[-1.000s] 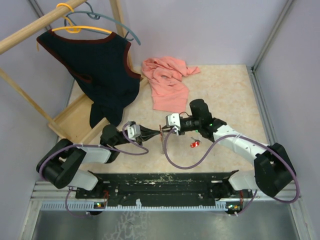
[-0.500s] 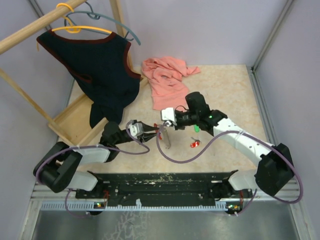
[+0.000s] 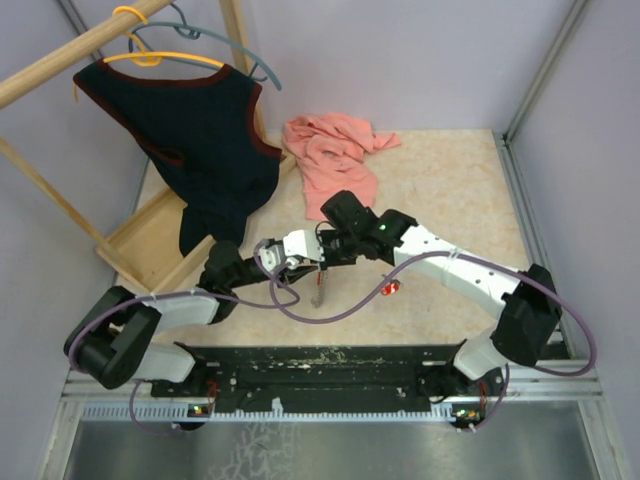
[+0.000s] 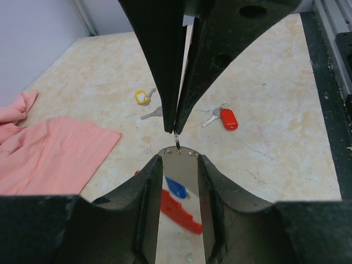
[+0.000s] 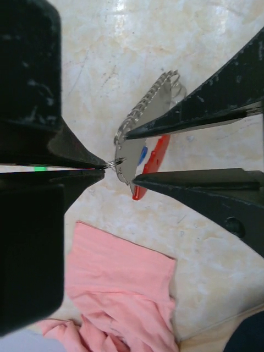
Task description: Put the keys on the keyring
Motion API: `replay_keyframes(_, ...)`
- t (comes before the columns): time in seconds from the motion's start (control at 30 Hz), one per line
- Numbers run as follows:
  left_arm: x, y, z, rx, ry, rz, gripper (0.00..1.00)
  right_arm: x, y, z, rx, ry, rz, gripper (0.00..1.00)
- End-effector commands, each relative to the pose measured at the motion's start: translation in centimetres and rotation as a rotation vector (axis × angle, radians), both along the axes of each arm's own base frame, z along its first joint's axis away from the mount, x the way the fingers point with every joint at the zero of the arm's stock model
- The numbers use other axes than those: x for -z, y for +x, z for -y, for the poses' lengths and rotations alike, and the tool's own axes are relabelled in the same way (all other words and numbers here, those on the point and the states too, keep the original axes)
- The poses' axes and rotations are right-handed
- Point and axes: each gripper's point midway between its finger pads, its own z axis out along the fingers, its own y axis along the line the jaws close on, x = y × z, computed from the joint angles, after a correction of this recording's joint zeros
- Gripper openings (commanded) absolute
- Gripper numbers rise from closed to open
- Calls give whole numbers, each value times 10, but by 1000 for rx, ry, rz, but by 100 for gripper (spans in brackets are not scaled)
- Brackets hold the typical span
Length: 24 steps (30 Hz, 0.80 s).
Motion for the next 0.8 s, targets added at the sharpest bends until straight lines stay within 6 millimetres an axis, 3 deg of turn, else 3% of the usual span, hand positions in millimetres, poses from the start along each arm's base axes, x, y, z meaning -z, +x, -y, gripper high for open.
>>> replay_keyframes(0.0, -5, -3, 2, 25, -28, 23, 38, -19, 10, -3, 41, -32, 60, 0)
replay_keyframes(0.5, -15, -4, 9, 48, -133, -15, 35, -20, 1, -24, -12, 21, 49, 0)
replay_keyframes(0.77, -13, 0, 10, 31, -163, -39, 26, -19, -1, -25, -13, 39, 45, 0)
